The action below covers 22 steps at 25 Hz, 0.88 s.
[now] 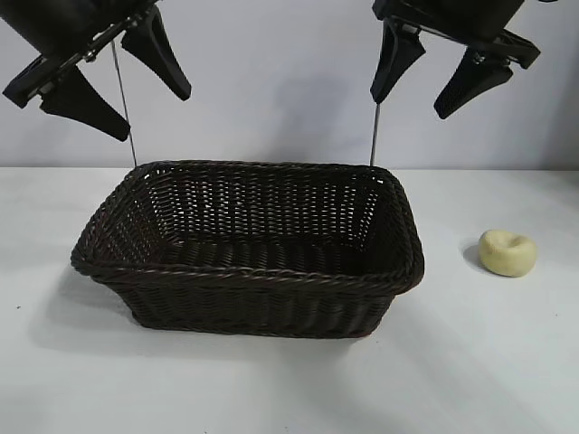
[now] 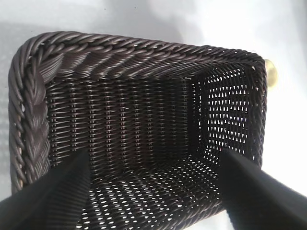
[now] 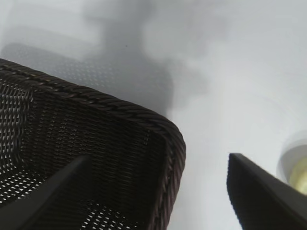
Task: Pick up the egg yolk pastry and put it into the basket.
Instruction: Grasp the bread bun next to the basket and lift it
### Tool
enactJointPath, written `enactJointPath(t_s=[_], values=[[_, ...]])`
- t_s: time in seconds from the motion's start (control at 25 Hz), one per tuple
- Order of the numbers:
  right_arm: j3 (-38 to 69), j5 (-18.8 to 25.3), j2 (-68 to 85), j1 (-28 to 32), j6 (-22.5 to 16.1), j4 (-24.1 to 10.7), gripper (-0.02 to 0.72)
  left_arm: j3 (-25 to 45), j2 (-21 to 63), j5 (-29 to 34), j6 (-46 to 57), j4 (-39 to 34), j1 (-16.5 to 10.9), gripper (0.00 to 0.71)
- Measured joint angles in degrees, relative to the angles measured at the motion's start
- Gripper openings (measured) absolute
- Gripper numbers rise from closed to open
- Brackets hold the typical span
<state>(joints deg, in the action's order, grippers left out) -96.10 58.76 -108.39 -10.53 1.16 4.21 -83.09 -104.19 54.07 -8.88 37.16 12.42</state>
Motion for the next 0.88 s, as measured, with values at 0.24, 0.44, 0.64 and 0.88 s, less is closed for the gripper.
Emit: enactJointPath(t_s=[0.24, 0.44, 0.64, 0.88], values=[[0.0, 1.0, -2.2, 2.6, -2.5, -3.5, 0.559, 0.0, 0.0, 0.0, 0.0, 0.0, 0.0, 0.54], [0.0, 2.0, -6.0, 7.2, -2.6, -2.9, 0.559, 0.0, 0.0, 0.0, 0.0, 0.0, 0.0, 0.54], [0.0, 2.9, -8.0, 10.8, -2.6, 0.2, 0.559, 0.0, 0.0, 0.0, 0.0, 0.0, 0.0, 0.54], [0.0, 4.1, -10.7, 11.0, -2.6, 1.0, 0.559, 0.0, 0.0, 0.0, 0.0, 0.0, 0.0, 0.54]])
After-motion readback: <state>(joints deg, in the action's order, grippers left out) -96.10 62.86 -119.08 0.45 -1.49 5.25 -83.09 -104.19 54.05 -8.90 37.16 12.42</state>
